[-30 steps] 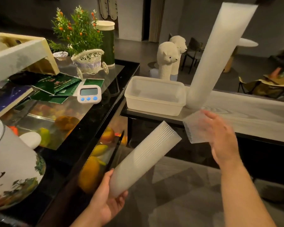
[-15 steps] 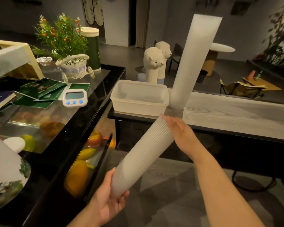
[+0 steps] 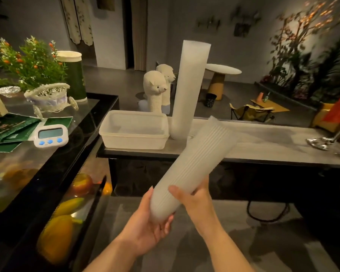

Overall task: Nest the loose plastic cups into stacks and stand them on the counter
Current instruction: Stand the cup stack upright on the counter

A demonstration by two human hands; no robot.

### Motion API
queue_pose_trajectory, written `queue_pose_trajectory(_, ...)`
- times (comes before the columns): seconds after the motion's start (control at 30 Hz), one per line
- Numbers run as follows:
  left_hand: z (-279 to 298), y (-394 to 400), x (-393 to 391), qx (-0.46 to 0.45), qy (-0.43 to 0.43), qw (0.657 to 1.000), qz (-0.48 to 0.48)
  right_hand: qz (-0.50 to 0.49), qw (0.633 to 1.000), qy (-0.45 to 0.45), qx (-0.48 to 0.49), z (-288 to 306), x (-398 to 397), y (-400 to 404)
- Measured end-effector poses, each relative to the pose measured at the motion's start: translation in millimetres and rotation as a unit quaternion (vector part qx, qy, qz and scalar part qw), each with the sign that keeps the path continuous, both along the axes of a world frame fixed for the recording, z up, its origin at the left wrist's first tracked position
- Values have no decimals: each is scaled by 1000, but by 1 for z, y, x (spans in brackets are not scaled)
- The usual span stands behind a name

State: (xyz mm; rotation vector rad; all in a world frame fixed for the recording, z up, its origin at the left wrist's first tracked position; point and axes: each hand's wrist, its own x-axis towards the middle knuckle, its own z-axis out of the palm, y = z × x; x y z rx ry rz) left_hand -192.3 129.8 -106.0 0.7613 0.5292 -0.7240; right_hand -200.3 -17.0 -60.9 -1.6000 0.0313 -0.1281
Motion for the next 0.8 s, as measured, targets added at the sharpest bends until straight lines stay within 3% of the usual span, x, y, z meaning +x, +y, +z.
queue_pose_trajectory(0.13, 13, -24, 6, 23, -58, 993, -97, -57, 997, -34, -29, 26, 6, -38)
queue_pose_trajectory(0.3, 19, -16, 14, 93, -67, 991, -68, -158, 981, -101, -45, 84, 52, -97)
queue_pose_trajectory(0.43, 7, 14, 19, 139, -50, 989, -31, -181, 966, -108, -152, 107, 115, -125)
queue_pose_trajectory(0.6, 1, 34, 25, 177, -11, 984, 23, -153, 962, -82, -212, 97, 178, -117)
queue_pose_trajectory(0.8, -10, 45, 29, 211, 3, 976, 54, -146, 971, -61, -180, 58, 208, -100)
